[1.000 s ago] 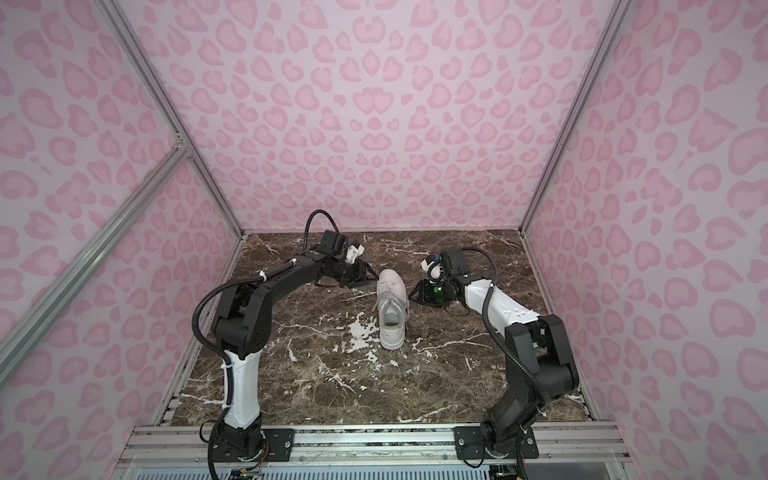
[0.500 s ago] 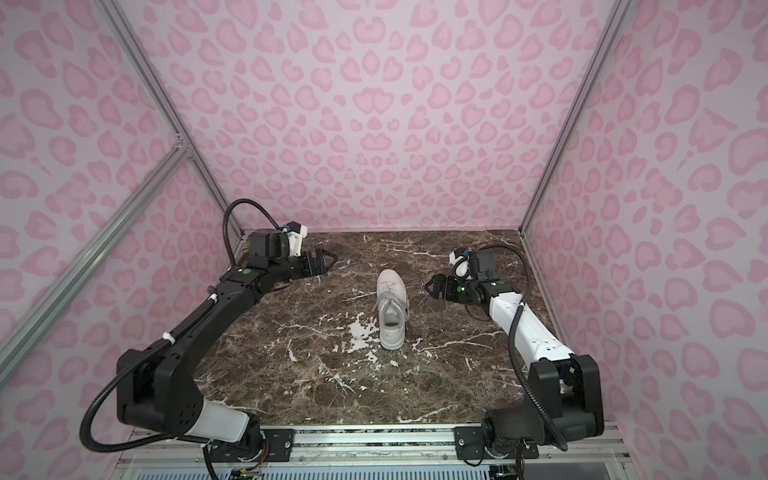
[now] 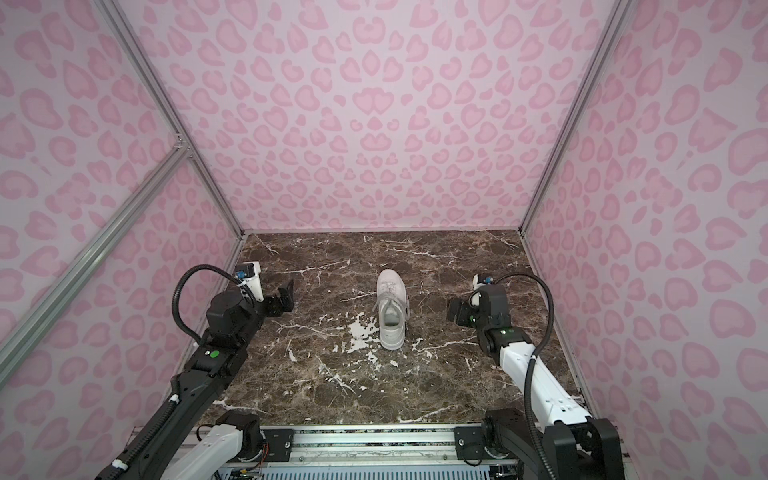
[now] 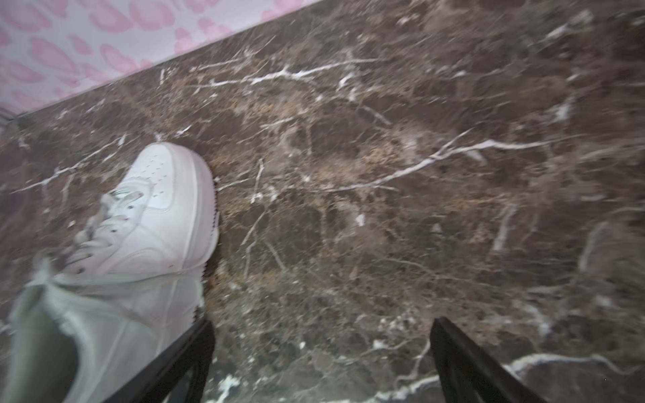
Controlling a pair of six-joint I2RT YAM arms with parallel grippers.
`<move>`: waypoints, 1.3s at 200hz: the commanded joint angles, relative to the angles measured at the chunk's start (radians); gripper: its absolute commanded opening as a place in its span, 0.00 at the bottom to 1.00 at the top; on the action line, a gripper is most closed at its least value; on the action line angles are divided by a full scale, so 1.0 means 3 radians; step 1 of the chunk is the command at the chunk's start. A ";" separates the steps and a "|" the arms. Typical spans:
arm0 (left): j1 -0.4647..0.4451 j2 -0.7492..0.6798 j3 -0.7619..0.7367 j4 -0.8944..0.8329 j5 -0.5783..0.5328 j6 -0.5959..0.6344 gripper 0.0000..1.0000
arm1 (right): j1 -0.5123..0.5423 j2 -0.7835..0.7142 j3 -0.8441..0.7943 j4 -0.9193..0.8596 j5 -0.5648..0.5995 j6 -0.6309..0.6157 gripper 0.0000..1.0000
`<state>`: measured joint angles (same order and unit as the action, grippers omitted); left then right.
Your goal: Tie the shoes
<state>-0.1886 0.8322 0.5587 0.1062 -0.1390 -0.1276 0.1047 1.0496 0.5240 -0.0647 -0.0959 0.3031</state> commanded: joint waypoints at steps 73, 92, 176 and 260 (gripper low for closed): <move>0.0237 0.0486 -0.0939 0.1753 -0.0410 0.0389 0.98 | -0.0238 0.0807 -0.0942 0.3176 0.1311 -0.0870 0.98; 0.0290 0.0642 -0.1101 0.2095 -0.0352 0.0365 0.98 | -0.0305 0.0932 -0.0815 0.3133 0.1152 -0.0767 0.99; 0.0674 0.1870 -0.1225 0.3503 0.0495 0.0365 0.98 | -0.0289 0.1676 -0.0789 0.3862 0.0684 -0.0946 1.00; 0.0733 0.2122 -0.0746 0.2844 0.0341 0.0251 0.97 | -0.0311 0.1625 -0.0556 0.3323 0.0564 -0.0958 1.00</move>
<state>0.0326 1.4681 0.3275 0.9649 -0.0235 -0.0456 0.0109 1.5349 0.3557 0.9440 0.0746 0.0151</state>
